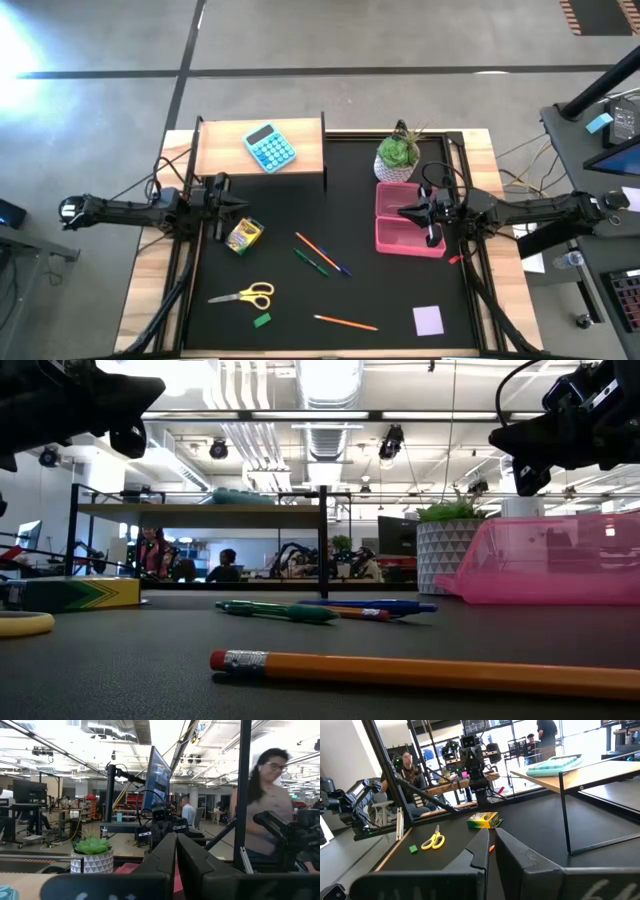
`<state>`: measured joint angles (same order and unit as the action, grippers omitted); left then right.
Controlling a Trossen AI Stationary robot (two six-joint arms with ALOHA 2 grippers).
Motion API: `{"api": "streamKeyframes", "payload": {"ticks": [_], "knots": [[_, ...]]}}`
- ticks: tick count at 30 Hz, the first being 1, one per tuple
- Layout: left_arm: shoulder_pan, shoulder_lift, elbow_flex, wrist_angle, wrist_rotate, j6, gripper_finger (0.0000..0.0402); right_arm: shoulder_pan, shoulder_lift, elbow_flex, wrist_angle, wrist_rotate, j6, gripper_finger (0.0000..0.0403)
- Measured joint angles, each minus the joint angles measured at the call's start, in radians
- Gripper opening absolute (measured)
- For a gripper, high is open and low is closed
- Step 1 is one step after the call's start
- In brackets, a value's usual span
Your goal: Pack school essentials
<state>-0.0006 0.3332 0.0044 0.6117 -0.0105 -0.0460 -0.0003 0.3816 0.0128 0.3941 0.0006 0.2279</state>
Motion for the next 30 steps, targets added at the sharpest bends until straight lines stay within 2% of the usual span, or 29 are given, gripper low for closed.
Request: {"api": "streamKeyframes", "payload": {"ticks": [30], "knots": [[0.000, 0.000, 0.000, 0.000, 0.000, 0.000, 0.0000, 0.000, -0.001, 0.022, 0.008, 0.008, 0.030, 0.0022]]}}
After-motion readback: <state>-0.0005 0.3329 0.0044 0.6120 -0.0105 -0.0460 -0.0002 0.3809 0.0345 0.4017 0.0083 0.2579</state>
